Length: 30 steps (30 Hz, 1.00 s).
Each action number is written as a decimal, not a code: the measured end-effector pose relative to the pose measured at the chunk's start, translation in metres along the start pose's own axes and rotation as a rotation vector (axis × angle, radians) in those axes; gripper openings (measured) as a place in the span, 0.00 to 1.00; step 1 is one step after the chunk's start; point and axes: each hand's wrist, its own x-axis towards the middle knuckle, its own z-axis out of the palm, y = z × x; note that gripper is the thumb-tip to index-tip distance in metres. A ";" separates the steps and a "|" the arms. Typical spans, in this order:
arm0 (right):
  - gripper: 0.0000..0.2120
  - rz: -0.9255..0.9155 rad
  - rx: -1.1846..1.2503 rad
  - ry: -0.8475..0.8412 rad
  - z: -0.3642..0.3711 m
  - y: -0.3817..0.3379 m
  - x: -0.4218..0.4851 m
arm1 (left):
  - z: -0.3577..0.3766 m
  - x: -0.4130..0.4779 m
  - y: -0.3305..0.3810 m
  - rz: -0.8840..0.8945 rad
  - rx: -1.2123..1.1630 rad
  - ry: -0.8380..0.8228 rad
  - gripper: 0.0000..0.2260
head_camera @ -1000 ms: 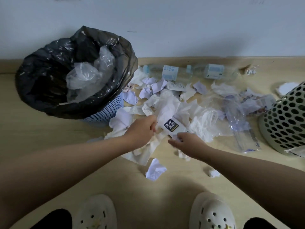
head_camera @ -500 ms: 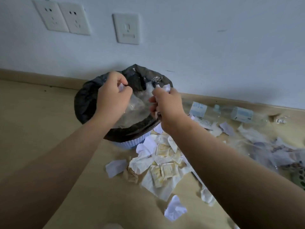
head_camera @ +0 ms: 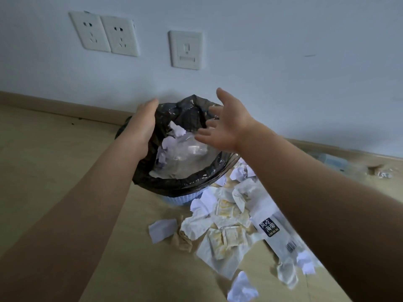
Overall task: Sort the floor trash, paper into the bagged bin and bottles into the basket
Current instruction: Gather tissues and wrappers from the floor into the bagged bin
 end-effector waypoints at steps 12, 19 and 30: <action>0.09 0.019 -0.561 0.420 -0.151 0.019 -0.050 | 0.102 -0.050 0.019 0.377 0.305 -0.442 0.08; 0.07 0.059 -1.461 0.483 -0.257 0.107 -0.078 | 0.179 -0.103 -0.099 0.462 1.061 -0.974 0.11; 0.33 0.169 -1.838 0.280 -0.304 0.181 -0.098 | 0.133 -0.140 -0.209 1.194 1.736 -1.289 0.17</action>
